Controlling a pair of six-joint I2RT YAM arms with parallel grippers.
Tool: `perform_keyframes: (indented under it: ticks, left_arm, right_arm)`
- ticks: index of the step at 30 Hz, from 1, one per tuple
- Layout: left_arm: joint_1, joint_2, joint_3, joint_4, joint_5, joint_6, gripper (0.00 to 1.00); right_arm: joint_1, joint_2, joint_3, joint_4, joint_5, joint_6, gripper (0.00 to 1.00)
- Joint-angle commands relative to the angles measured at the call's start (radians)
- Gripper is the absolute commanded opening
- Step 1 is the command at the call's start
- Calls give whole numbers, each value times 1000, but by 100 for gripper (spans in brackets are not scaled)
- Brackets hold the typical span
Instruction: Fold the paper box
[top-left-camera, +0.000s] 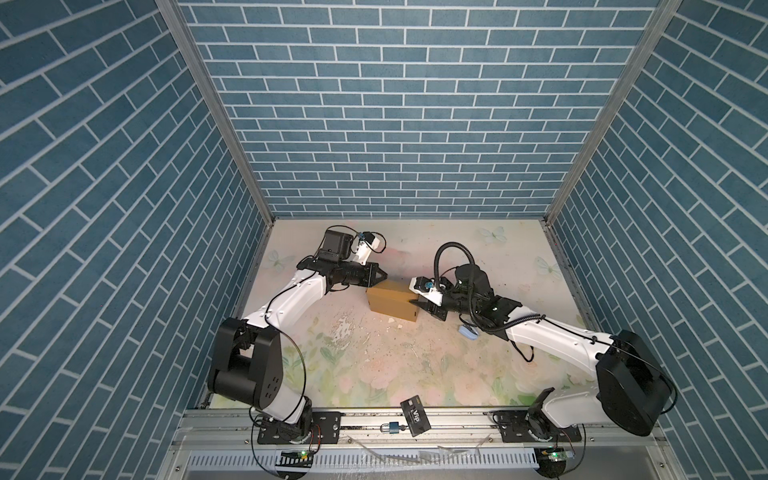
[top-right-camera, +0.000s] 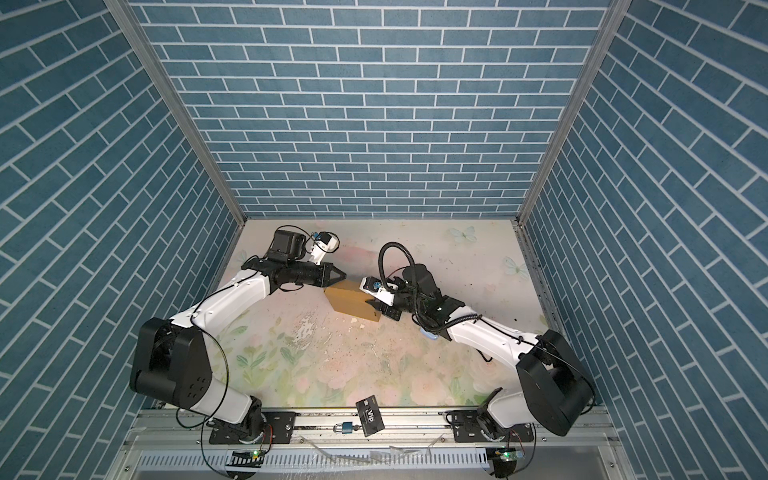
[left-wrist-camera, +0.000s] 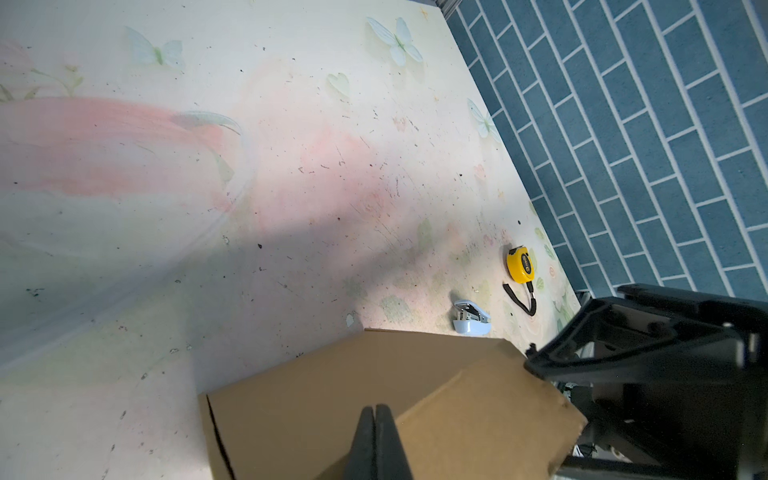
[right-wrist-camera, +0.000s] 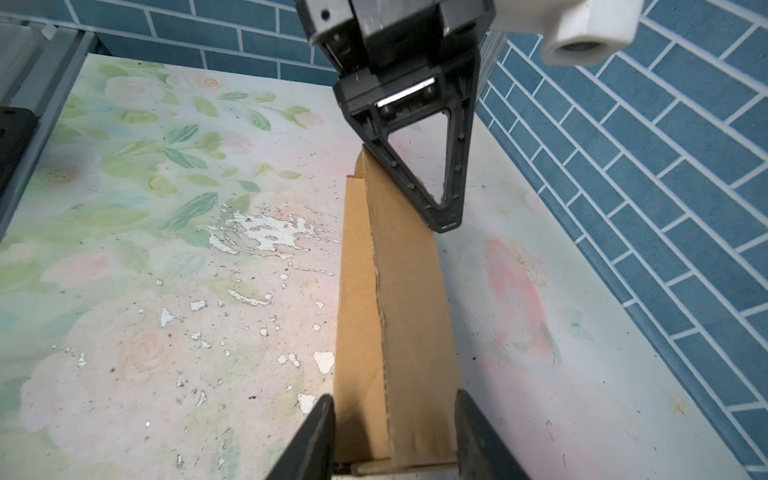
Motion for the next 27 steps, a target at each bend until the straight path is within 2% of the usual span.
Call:
perform_keyframes:
  ticks: [1,7,12,15,24,27]
  left_arm:
    - [-4,14,-27,-29,-34,-3,1]
    - [-4,15,-29,-21,-34,-5,1]
    - [-6,17,-17,-33,-34,-5,1]
    - [-7,23,-22,-20,-36,-5,1]
    - [-14,48,7,-43,-46,0,1]
    - [-14,55,18,-48,-49,2,1]
  right_arm:
    - [-13,-19,40,62,-63,88,45]
    - [-30,18,71,71,-63,106,35]
    - [-41,44,78,60,-75,118,20]
    - [-40,62,69,52,-92,118,14]
    - [-38,60,56,33,-79,104,15]
    - [-40,35,55,57,-84,118,20]
